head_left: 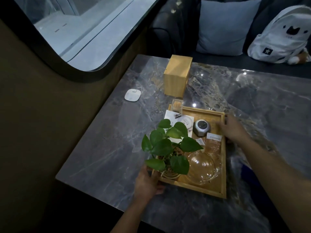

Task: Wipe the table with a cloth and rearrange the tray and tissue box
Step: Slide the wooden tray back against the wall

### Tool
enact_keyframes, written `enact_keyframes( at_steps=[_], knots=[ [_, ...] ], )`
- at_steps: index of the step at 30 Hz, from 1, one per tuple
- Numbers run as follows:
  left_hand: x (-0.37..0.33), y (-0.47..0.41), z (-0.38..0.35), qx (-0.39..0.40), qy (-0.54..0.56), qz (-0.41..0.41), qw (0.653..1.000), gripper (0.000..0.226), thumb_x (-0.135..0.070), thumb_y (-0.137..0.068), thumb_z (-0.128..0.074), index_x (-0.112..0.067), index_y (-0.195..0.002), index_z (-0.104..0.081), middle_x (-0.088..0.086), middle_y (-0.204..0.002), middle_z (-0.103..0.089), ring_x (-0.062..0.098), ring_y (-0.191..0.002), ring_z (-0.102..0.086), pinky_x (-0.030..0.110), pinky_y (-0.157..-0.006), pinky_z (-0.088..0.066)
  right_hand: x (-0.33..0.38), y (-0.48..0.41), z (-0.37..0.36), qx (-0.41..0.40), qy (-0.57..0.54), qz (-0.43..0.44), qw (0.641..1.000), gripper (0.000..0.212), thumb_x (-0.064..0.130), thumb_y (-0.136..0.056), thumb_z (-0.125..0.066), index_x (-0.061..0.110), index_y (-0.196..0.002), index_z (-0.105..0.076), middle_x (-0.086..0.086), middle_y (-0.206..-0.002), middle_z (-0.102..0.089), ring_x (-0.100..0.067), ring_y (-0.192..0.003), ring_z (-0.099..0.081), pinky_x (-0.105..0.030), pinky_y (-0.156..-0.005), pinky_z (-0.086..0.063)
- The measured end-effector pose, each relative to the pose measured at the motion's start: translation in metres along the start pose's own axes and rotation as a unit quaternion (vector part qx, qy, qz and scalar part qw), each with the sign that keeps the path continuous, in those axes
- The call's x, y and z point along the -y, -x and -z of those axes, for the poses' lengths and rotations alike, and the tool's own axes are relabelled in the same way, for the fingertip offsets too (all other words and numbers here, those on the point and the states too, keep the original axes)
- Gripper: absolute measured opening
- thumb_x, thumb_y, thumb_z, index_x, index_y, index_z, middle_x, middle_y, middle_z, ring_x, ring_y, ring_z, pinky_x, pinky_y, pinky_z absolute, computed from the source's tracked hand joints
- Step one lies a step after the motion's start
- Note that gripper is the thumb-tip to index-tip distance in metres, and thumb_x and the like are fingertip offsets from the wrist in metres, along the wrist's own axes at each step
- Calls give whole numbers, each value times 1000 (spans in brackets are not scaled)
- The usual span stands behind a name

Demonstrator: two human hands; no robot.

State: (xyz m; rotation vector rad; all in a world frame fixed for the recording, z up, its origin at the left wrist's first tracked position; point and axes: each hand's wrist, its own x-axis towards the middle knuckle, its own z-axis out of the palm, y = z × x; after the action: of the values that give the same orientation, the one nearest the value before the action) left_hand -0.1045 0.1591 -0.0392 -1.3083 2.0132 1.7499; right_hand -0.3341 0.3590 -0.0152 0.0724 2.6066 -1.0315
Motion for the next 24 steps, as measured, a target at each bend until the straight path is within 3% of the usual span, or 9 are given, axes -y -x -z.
enact_keyframes(
  at_steps=[3, 6, 9, 13, 19, 22, 24],
  knots=[
    [3, 0, -5, -7, 65, 14, 998, 15, -13, -92, -51, -10, -106, -48, 9, -61, -64, 17, -37, -62, 28, -36, -52, 2, -10, -1, -14, 17, 18, 1000, 34, 26, -91, -50, 15, -123, -43, -18, -125, -57, -37, -111, -54, -46, -89, -45],
    [1, 3, -9, -21, 105, 10, 994, 0, -9, -92, -50, -9, -92, -50, 8, -52, -62, 14, -31, -58, 25, -33, -50, 6, -15, 0, -1, 87, 50, 995, 33, 21, -92, -46, 9, -123, -45, -23, -128, -54, -40, -115, -51, -46, -94, -39],
    [-3, 8, -10, -26, 130, -1, 991, 18, -4, -91, -50, -13, -76, -48, 8, -47, -58, 12, -27, -52, 21, -29, -44, 8, -18, 3, 20, 135, 61, 989, 27, 15, -93, -42, 2, -117, -46, -28, -121, -55, -42, -108, -52, -40, -83, -39],
    [-5, 9, -2, -53, 123, -19, 991, 14, -4, -88, -55, -9, -75, -54, 14, -61, -60, 12, -31, -55, 24, -33, -49, 5, -16, 4, 14, 160, 74, 984, 25, 9, -93, -42, -3, -115, -46, -31, -115, -56, -42, -103, -53, -38, -78, -37],
    [-3, 5, 29, -58, 97, -58, 992, 12, 7, -84, -55, 18, -82, -57, 14, -54, -59, 9, -32, -55, 19, -33, -45, 17, -3, -11, 9, 145, 107, 984, 22, 11, -93, -42, 1, -112, -48, -21, -104, -57, -30, -88, -51, -33, -72, -34],
    [-2, 3, 51, -64, 56, -73, 994, 13, 8, -85, -52, 5, -74, -58, 10, -55, -58, 5, -34, -56, 18, -36, -46, 32, -4, -23, 9, 135, 129, 982, 23, 13, -91, -43, 4, -111, -51, -18, -96, -61, -32, -85, -57, -39, -75, -45],
    [1, -2, 68, -83, 18, -82, 993, 21, 3, -87, -53, -4, -67, -56, 10, -54, -59, 6, -37, -58, 28, -43, -53, 45, -3, -34, 11, 130, 129, 983, 21, 12, -89, -45, 4, -107, -53, -21, -98, -62, -36, -88, -58, -41, -79, -48]
  ],
)
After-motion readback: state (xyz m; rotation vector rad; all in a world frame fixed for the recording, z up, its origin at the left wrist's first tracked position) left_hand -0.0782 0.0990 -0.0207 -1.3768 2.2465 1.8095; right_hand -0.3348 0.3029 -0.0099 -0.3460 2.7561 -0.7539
